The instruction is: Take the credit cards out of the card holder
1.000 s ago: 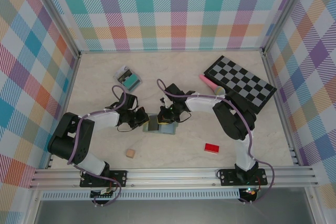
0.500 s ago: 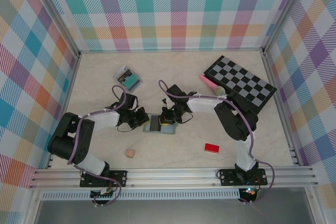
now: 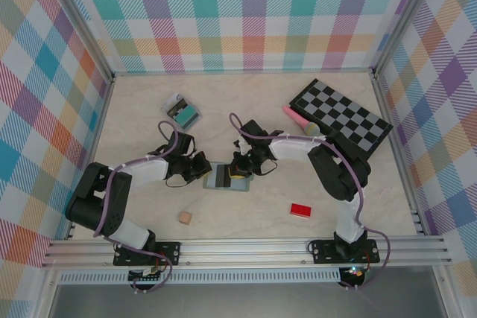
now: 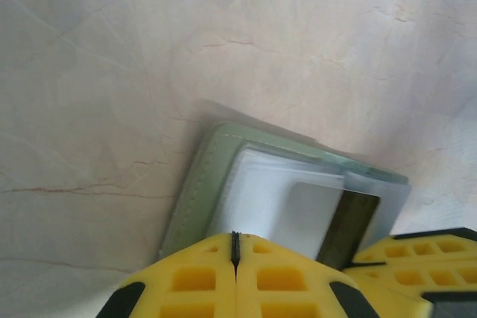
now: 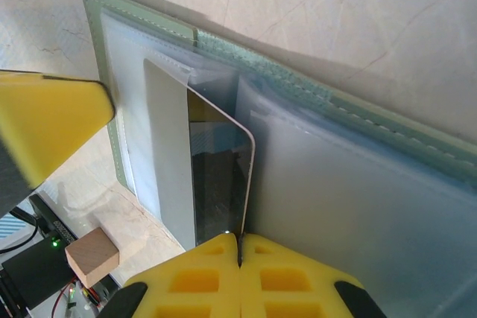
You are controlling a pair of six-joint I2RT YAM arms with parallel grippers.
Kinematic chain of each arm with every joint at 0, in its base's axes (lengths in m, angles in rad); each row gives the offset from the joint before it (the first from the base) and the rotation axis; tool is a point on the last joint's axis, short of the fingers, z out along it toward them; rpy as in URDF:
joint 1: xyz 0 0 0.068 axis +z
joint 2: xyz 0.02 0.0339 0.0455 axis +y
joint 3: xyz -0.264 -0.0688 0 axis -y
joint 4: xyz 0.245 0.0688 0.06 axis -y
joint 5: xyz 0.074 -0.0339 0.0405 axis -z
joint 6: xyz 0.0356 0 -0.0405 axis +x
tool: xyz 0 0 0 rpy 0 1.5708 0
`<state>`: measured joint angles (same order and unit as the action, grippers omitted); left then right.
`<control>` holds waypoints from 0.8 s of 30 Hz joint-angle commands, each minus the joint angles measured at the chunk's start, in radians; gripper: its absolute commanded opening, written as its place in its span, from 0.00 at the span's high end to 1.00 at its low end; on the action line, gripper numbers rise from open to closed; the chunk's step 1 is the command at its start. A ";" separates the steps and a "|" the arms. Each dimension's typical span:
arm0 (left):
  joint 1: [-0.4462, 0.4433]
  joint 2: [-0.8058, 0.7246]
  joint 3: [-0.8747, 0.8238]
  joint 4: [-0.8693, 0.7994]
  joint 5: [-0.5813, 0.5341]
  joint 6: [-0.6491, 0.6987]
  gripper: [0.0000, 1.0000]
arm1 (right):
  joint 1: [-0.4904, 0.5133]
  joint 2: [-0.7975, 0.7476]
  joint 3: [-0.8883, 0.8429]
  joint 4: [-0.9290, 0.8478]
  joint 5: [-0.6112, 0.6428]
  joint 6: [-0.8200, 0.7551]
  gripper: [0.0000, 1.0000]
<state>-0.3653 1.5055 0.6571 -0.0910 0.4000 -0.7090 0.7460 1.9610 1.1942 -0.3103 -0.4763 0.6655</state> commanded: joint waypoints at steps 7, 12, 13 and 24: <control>-0.031 -0.053 0.014 -0.018 0.037 0.022 0.98 | 0.000 0.039 0.034 -0.013 -0.021 0.004 0.93; -0.047 0.024 0.025 -0.042 -0.008 0.028 0.99 | 0.000 0.043 0.041 -0.018 -0.015 0.002 0.93; -0.047 0.035 0.024 -0.048 -0.021 0.031 1.00 | -0.001 0.042 0.041 -0.019 -0.015 0.002 0.92; -0.047 0.108 -0.016 -0.027 -0.044 0.015 1.00 | 0.000 0.048 0.041 0.045 -0.057 0.024 0.82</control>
<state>-0.4057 1.5772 0.6777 -0.0681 0.4122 -0.6983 0.7460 1.9858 1.2175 -0.3027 -0.4938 0.6750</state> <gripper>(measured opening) 0.041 0.176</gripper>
